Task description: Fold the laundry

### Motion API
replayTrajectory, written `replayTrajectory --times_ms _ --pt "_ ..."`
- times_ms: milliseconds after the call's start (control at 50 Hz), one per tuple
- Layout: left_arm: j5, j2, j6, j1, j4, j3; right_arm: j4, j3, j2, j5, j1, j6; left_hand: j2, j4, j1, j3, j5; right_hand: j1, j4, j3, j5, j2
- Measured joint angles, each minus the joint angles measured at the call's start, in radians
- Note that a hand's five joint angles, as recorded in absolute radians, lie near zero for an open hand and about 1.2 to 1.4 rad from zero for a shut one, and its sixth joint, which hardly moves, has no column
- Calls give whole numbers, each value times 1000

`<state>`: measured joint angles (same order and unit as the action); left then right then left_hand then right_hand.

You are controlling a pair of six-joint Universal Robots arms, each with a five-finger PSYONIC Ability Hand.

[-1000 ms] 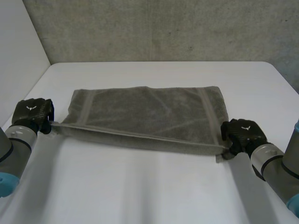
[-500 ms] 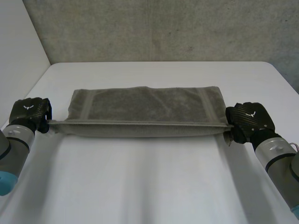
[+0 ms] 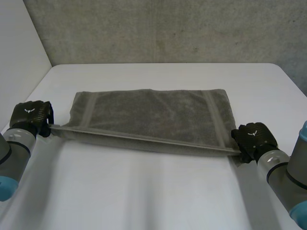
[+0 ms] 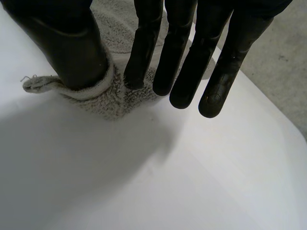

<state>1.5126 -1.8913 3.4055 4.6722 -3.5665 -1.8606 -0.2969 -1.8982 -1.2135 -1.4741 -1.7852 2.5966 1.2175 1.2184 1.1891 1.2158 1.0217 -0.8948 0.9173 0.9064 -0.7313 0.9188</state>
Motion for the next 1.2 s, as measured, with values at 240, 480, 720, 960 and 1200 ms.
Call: replayTrajectory --times_ms 240,480,720,960,1200 --pt "1 2 1 0 1 1 33 15 -16 40 51 36 0 0 0 0 0 -439 425 435 -430 424" --pt "-6 178 -24 -5 24 1 -23 34 -300 120 96 26 0 0 8 1 0 -439 425 435 -430 424" --pt "-14 386 -65 -3 127 19 136 183 -437 230 90 -184 0 0 9 1 5 -439 425 438 -442 424" --pt "-85 195 -52 16 170 11 476 295 -140 212 86 -549 0 0 9 1 5 -439 425 439 -442 424" --pt "-91 -112 10 6 179 221 440 451 62 158 62 -504 0 0 9 1 5 -439 425 439 -442 424"
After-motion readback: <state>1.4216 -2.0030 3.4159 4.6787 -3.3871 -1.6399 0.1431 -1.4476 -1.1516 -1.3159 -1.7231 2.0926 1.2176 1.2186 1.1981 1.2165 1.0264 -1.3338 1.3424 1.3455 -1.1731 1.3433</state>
